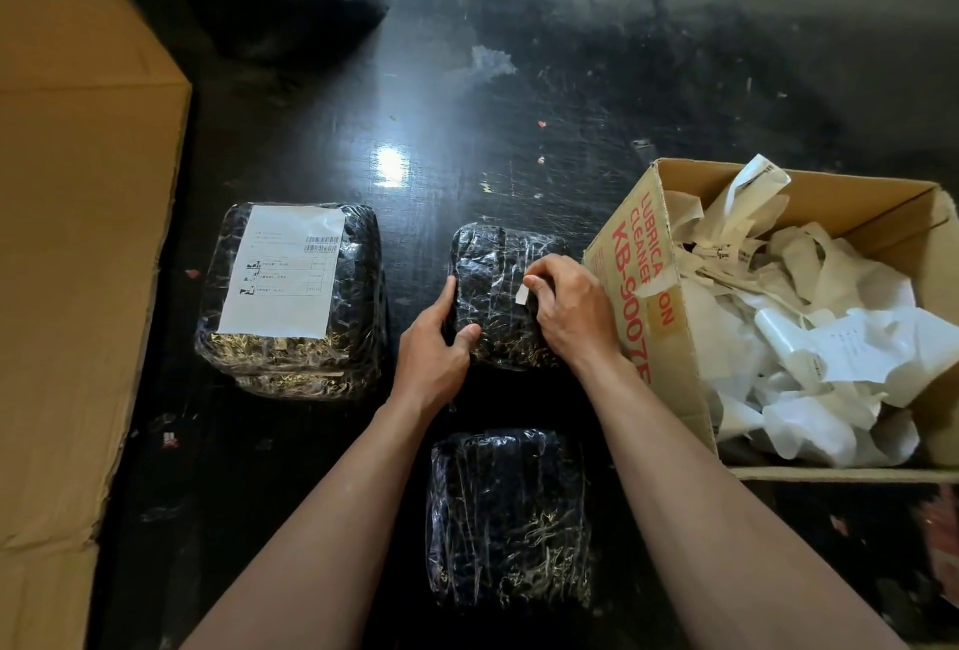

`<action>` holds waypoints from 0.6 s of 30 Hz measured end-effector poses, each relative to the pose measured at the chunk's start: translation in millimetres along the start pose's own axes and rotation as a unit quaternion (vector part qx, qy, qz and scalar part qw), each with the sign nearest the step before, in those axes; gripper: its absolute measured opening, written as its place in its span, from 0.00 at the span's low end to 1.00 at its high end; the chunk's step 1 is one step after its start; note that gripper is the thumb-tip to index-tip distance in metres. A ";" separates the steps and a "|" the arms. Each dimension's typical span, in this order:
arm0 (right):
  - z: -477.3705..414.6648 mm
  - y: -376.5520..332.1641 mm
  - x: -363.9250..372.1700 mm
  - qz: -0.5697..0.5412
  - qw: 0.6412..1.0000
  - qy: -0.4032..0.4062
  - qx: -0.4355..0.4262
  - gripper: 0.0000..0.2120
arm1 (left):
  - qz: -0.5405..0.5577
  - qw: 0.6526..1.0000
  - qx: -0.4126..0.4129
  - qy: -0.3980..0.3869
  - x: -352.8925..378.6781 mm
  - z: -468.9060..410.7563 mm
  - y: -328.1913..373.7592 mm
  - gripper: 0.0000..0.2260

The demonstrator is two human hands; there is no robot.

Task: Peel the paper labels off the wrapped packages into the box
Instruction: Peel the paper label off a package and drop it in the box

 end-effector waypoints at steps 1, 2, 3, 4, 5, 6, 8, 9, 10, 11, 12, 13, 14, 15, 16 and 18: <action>-1.3 -0.8 -0.4 -0.001 1.000 0.003 0.001 0.05 | 0.000 1.000 0.000 0.000 -0.3 0.1 0.1 0.32; -2.7 -2.0 -1.1 -0.003 1.000 0.007 0.004 0.06 | 0.001 1.000 -0.001 0.000 -0.5 0.4 0.4 0.32; -4.0 -2.9 -1.8 -0.005 1.000 0.014 0.005 0.06 | 0.002 1.000 -0.001 0.000 -0.5 0.7 1.1 0.32; -4.9 -4.1 -2.4 -0.006 1.000 0.023 0.006 0.05 | 0.003 1.000 -0.001 0.001 -0.5 0.9 1.4 0.32; -5.6 -5.0 -3.3 -0.007 0.999 0.034 0.008 0.05 | 0.006 1.000 -0.001 0.000 -0.7 1.3 1.7 0.32; -6.7 -6.1 -4.0 -0.006 0.999 0.042 0.009 0.05 | 0.009 1.000 -0.002 0.000 -0.7 1.4 1.8 0.32; -10.5 -8.7 -6.4 -0.008 0.998 0.062 0.015 0.05 | 0.010 1.000 -0.004 -0.002 -1.3 1.8 1.6 0.32; -13.6 -10.9 -9.1 -0.016 0.997 0.077 0.020 0.06 | 0.010 1.000 -0.005 -0.003 -1.6 1.9 1.8 0.32; -17.9 -14.0 -13.0 -0.027 0.995 0.095 0.022 0.06 | 0.010 1.000 -0.005 -0.004 -1.6 1.8 1.9 0.32; -22.9 -17.4 -17.6 -0.035 0.993 0.112 0.017 0.06 | 0.012 1.000 -0.006 -0.005 -1.6 2.0 2.2 0.32; -28.0 -21.3 -22.6 -0.039 0.992 0.122 0.007 0.05 | 0.015 1.000 -0.008 -0.006 -1.5 2.0 2.1 0.31; -32.3 -25.4 -27.6 -0.038 0.992 0.124 -0.004 0.05 | 0.018 1.000 -0.010 -0.007 -1.4 2.3 2.5 0.31; -35.1 -29.8 -32.4 -0.035 0.992 0.121 -0.012 0.05 | 0.017 1.000 -0.012 -0.008 -1.1 2.6 3.1 0.31; -36.9 -33.7 -36.8 -0.032 0.992 0.119 -0.020 0.05 | 0.013 1.000 -0.013 -0.010 -1.0 3.0 4.1 0.32; -37.7 -37.0 -40.8 -0.032 0.992 0.117 -0.026 0.05 | 0.006 1.000 -0.013 -0.012 -0.9 3.0 4.9 0.32; -36.6 -42.2 -48.6 -0.035 0.992 0.115 -0.036 0.06 | -0.009 1.000 -0.013 -0.018 -1.5 3.1 6.9 0.32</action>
Point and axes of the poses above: each hand's wrist, its own z-axis away from the middle knuckle, its own x-axis out of the palm, y = z × x, the point moved 1 cm from there along -z, towards the middle knuckle
